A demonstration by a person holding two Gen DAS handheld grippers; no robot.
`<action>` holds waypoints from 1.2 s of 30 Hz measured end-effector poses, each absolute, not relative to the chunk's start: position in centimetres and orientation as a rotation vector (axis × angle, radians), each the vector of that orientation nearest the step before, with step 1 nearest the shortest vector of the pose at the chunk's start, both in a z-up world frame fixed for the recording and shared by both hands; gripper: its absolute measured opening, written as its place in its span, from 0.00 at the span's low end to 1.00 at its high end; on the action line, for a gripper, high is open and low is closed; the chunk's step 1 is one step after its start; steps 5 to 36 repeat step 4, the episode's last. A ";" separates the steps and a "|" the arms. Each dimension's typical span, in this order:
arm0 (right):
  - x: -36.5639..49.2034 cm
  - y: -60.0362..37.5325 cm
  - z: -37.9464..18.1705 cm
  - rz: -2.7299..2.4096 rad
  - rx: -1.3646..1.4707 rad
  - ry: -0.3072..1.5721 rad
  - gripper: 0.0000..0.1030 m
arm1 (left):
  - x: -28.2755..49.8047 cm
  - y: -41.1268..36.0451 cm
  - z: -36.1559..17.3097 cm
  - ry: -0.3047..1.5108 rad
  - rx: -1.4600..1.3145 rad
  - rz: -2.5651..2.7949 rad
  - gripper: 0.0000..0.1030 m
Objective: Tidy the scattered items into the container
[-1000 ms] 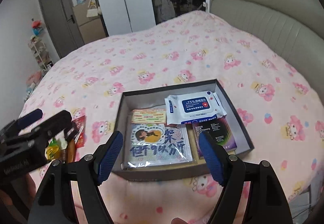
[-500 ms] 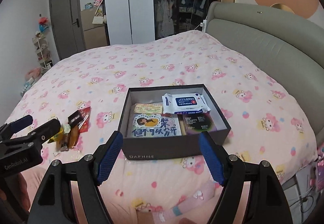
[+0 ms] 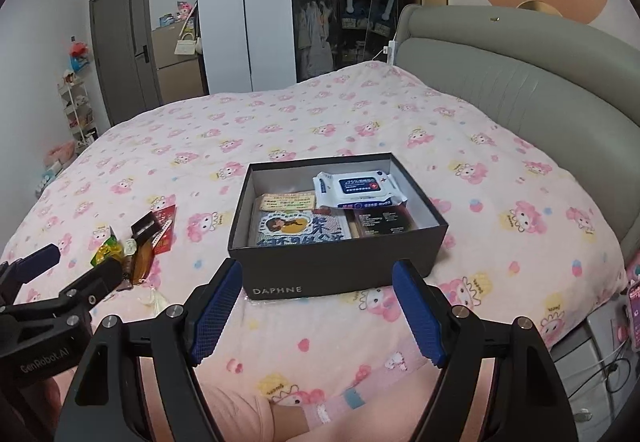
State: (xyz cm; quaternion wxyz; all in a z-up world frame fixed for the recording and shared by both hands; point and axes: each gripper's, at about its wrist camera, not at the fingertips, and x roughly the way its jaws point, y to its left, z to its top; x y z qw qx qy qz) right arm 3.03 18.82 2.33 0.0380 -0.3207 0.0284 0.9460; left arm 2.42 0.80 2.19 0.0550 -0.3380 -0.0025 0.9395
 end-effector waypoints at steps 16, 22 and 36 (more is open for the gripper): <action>3.0 18.5 2.0 2.905 -1.012 0.086 0.73 | 2.4 0.6 2.2 -0.023 -1.036 2.849 0.99; 3.0 18.5 2.0 2.905 -1.012 0.086 0.73 | 2.4 0.6 2.2 -0.023 -1.036 2.849 0.99; 3.0 18.5 2.0 2.905 -1.012 0.086 0.73 | 2.4 0.6 2.2 -0.023 -1.036 2.849 0.99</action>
